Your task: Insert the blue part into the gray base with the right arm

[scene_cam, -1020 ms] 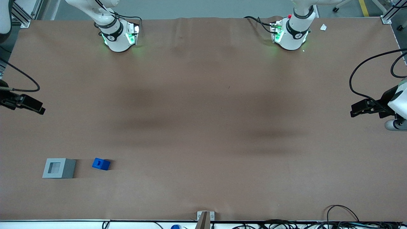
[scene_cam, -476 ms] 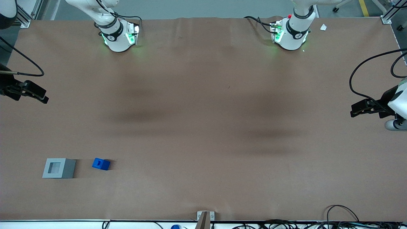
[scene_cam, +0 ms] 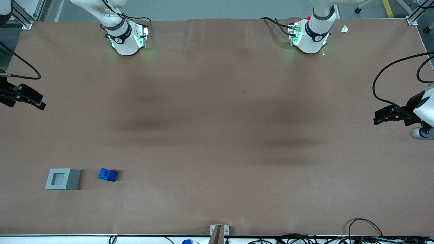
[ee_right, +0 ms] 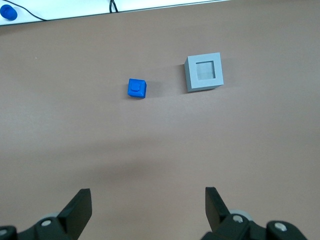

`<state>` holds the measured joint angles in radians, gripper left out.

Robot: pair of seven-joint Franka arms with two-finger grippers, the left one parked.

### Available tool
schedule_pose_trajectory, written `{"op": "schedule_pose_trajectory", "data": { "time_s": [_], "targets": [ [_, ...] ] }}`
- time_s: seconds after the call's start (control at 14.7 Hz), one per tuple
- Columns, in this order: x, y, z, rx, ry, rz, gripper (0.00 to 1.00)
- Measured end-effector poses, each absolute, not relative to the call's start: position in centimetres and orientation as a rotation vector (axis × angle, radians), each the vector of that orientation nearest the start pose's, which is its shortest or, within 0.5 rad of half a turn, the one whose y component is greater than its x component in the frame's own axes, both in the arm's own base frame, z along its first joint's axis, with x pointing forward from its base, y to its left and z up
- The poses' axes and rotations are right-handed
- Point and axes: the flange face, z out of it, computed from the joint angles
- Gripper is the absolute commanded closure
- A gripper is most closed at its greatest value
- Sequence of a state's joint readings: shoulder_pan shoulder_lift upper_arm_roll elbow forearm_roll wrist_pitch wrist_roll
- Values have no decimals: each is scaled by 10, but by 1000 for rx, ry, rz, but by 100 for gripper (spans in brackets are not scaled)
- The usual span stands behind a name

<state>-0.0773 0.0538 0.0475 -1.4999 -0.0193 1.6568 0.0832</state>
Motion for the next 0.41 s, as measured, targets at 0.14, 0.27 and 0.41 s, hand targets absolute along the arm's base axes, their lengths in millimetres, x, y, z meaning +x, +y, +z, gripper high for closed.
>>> {"op": "schedule_pose_trajectory", "data": {
  "time_s": [0.14, 0.27, 0.41],
  "targets": [
    [578, -19, 634, -3148, 175, -131, 0],
    [574, -20, 631, -3151, 177, -69, 0],
    [571, -20, 630, -3153, 172, -29, 0]
  ]
}}
